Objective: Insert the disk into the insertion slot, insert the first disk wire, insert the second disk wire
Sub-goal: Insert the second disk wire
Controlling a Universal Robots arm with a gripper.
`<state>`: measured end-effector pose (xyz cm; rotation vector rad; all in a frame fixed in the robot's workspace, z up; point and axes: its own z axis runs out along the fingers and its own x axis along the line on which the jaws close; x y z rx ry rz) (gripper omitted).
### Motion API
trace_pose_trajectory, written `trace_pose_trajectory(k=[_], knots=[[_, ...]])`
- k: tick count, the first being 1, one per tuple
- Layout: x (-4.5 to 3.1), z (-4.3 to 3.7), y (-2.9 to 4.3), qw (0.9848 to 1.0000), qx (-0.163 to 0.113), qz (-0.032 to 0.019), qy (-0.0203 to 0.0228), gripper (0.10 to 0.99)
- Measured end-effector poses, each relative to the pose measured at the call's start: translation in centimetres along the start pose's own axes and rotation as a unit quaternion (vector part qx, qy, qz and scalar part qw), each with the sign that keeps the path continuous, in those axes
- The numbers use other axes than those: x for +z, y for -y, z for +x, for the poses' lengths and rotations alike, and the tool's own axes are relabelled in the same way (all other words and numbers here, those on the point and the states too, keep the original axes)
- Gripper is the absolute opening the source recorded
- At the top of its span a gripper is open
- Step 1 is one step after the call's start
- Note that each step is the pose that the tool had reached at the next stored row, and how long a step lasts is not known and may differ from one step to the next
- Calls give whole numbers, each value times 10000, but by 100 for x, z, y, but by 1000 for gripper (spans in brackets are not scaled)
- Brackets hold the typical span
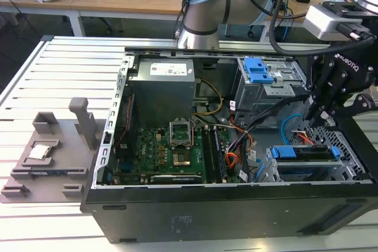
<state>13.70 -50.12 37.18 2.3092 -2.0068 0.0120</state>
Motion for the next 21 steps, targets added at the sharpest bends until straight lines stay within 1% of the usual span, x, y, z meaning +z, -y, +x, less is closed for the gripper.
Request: trace_pose_trajectory(k=[1, 2, 5, 6, 8, 10, 11, 14, 17, 18, 19, 20, 21], knots=[[0, 0, 0, 10000, -1, 0, 0, 216], [0, 0, 0, 10000, -3, 0, 0, 165], [3, 7, -1, 10000, -9, 1, 1, 165], [4, 27, -4, 10000, -9, 1, 1, 165], [8, 93, -13, 10000, -9, 1, 0, 165], [19, 193, -28, 10000, -9, 0, -1, 165], [38, 272, -44, 10000, -8, 1, 1, 165], [75, 367, -67, 10000, -9, 1, 0, 165], [124, 371, -104, 10000, -2, 0, 0, 165], [144, 369, -115, 10000, 24, -1, 4, 165], [167, 366, -117, 9999, 116, -6, 12, 165], [181, 365, -122, 9998, 190, -8, 32, 165], [189, 363, -126, 9997, 236, -8, 63, 165]])
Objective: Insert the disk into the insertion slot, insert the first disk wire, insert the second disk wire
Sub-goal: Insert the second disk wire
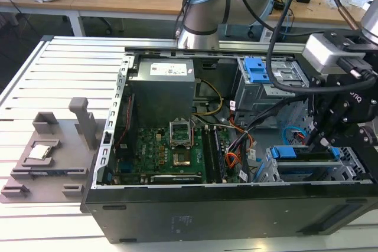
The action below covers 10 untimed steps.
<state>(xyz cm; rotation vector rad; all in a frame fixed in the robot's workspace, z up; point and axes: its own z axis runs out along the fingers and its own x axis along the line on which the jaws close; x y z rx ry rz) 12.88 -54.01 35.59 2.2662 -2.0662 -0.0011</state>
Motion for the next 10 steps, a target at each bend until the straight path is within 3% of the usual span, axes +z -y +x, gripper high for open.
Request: trace_pose_trajectory(k=[2, 5, 6, 10], knots=[[11, -1, -4, 9999, 71, 6, 111, 165], [27, -2, -3, 9998, 75, 14, 207, 165], [36, -2, -1, 9997, 75, 15, 227, 165], [53, -1, 18, 9997, 74, 16, 236, 165]])
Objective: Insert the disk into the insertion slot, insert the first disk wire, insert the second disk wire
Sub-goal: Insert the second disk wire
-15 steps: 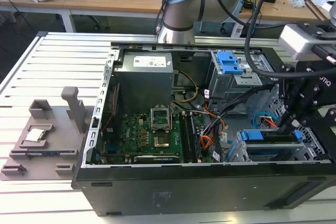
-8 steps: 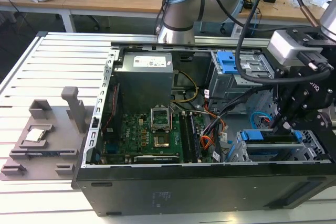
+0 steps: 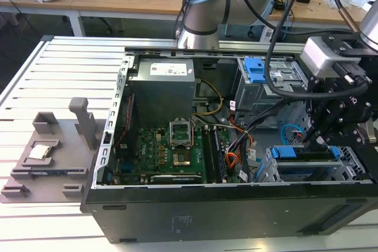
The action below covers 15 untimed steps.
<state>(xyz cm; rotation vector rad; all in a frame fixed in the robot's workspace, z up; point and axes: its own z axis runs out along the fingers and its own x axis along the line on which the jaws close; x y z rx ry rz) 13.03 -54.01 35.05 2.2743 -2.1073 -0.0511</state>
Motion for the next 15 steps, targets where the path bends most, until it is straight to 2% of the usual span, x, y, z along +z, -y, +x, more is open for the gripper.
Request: trace_pose_trajectory(k=[15], knots=[[70, -6, 26, 10000, -2, 3, 41, 165]])
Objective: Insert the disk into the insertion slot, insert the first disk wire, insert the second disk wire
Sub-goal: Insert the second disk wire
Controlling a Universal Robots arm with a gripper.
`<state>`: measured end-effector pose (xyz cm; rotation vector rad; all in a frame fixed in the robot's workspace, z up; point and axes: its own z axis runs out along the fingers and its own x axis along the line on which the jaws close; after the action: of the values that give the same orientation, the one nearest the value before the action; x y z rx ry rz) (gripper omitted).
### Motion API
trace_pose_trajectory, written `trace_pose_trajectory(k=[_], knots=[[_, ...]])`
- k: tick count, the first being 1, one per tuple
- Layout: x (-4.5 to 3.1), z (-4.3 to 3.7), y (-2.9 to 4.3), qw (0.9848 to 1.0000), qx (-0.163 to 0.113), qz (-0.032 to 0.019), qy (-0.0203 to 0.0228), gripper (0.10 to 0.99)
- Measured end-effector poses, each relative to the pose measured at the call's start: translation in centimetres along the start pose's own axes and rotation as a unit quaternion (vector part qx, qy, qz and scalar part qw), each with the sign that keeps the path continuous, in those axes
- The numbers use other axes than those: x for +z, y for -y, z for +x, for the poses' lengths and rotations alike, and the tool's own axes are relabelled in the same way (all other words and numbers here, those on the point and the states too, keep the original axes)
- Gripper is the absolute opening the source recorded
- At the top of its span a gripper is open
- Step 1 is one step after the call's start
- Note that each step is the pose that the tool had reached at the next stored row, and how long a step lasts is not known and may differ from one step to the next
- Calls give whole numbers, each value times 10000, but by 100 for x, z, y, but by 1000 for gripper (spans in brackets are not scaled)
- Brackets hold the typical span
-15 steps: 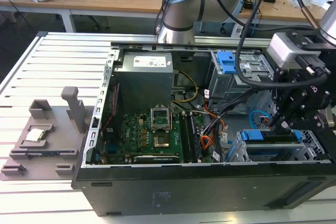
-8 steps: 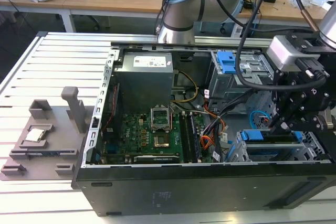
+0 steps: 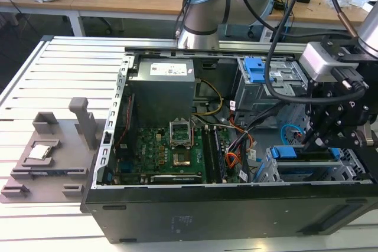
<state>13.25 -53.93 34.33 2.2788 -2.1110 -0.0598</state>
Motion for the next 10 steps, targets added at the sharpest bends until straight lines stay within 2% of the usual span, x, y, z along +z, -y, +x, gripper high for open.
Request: trace_pose_trajectory(k=[10], knots=[[63, 5, 2, 10000, 0, 0, 2, 165]])
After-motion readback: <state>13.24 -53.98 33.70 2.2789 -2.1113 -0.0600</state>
